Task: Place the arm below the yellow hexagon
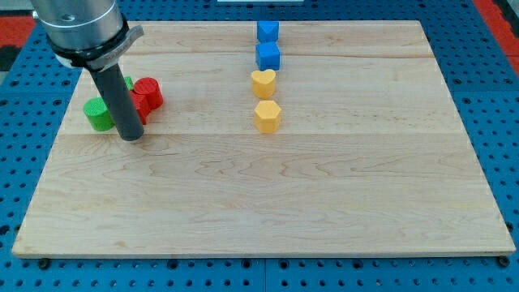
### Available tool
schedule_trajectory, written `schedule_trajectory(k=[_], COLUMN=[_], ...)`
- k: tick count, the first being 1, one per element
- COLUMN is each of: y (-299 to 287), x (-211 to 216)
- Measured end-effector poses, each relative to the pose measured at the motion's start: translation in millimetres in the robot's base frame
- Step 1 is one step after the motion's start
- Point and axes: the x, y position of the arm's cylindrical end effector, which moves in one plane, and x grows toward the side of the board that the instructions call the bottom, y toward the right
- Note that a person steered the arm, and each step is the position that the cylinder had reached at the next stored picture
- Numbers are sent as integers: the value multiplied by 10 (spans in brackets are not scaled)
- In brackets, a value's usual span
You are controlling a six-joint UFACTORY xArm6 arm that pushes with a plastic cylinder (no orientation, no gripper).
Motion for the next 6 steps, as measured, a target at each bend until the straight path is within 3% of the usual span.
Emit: schedule_trajectory(k=[2,5,6], y=[259,2068,2088], x=[175,173,126])
